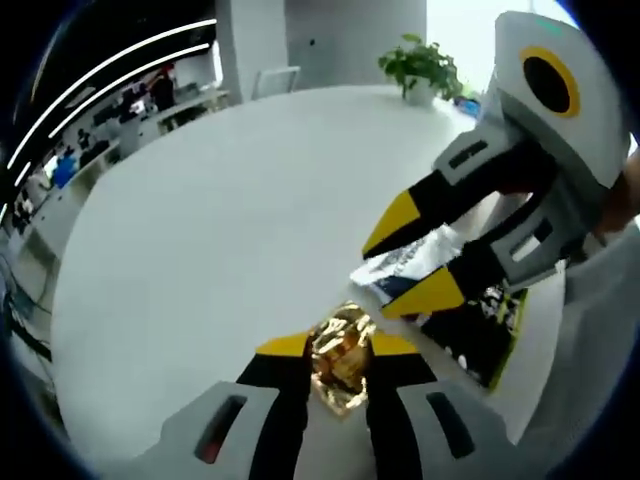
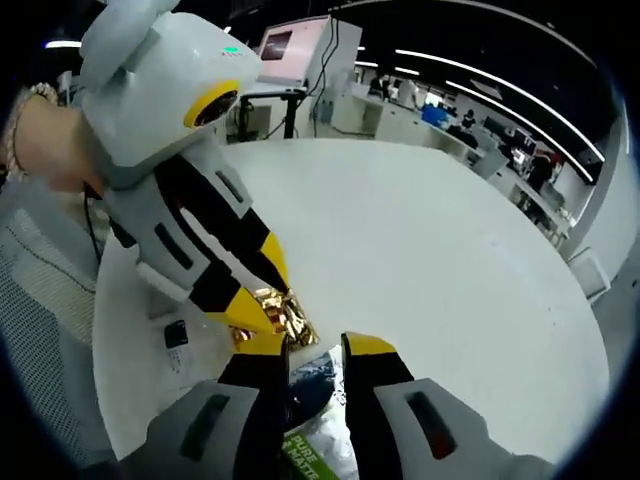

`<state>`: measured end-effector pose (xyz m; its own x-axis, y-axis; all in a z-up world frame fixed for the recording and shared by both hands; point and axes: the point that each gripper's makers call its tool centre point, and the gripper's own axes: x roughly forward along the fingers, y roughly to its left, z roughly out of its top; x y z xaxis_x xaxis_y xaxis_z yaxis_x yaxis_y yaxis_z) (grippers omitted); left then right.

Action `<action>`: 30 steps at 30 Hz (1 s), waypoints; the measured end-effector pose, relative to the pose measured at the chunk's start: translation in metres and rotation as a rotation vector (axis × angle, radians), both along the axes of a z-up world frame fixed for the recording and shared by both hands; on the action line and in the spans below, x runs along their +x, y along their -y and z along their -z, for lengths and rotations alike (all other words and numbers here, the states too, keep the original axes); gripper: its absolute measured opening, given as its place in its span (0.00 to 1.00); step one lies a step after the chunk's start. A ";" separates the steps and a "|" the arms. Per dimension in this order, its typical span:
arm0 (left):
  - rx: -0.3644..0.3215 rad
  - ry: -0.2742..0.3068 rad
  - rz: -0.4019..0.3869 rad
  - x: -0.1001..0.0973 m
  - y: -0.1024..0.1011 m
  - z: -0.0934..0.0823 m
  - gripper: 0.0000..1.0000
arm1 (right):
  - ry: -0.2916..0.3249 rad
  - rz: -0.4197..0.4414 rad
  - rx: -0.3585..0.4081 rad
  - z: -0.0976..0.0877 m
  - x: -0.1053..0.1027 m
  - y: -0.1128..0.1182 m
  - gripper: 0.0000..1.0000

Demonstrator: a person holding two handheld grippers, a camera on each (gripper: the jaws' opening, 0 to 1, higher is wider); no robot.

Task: Arrange the skincare products in the storage area until every visible bottle or jar stands upright without overlapping.

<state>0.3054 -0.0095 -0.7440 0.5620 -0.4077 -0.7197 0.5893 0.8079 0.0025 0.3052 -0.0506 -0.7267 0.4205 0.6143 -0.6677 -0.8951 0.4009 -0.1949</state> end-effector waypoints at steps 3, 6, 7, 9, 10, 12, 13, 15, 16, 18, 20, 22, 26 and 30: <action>-0.002 -0.001 -0.009 -0.002 0.001 -0.001 0.29 | 0.006 -0.002 0.000 -0.005 -0.005 0.005 0.31; -0.007 0.005 -0.012 -0.007 0.002 -0.006 0.35 | 0.006 -0.002 0.010 -0.011 -0.009 0.008 0.36; -0.012 0.007 -0.017 -0.009 0.002 -0.008 0.37 | 0.011 -0.005 0.015 -0.015 -0.012 0.008 0.38; -0.021 0.010 -0.028 -0.011 0.001 -0.011 0.40 | 0.025 -0.020 0.027 -0.024 -0.021 0.010 0.41; -0.024 0.012 -0.030 -0.013 0.001 -0.013 0.42 | 0.037 -0.026 0.028 -0.028 -0.025 0.013 0.42; -0.031 0.016 -0.037 -0.018 -0.001 -0.019 0.45 | 0.061 -0.037 0.032 -0.038 -0.033 0.017 0.44; -0.037 0.021 -0.043 -0.021 -0.002 -0.022 0.47 | 0.069 -0.038 0.035 -0.041 -0.036 0.019 0.45; -0.041 0.026 -0.046 -0.025 -0.003 -0.029 0.51 | 0.096 -0.040 0.043 -0.047 -0.043 0.025 0.47; -0.049 0.030 -0.051 -0.029 -0.003 -0.034 0.53 | 0.109 -0.038 0.047 -0.051 -0.047 0.029 0.47; -0.060 0.033 -0.061 -0.035 -0.005 -0.037 0.56 | 0.121 -0.029 0.061 -0.058 -0.056 0.036 0.48; -0.062 0.036 -0.070 -0.041 -0.008 -0.040 0.59 | 0.130 -0.005 0.073 -0.064 -0.062 0.043 0.51; -0.055 0.040 -0.082 -0.047 -0.012 -0.041 0.60 | 0.144 0.019 0.090 -0.072 -0.069 0.050 0.53; -0.078 0.035 -0.106 -0.060 -0.016 -0.046 0.64 | 0.127 0.084 0.122 -0.077 -0.077 0.067 0.57; -0.094 0.040 -0.118 -0.071 -0.019 -0.053 0.68 | 0.118 0.184 0.142 -0.083 -0.078 0.090 0.65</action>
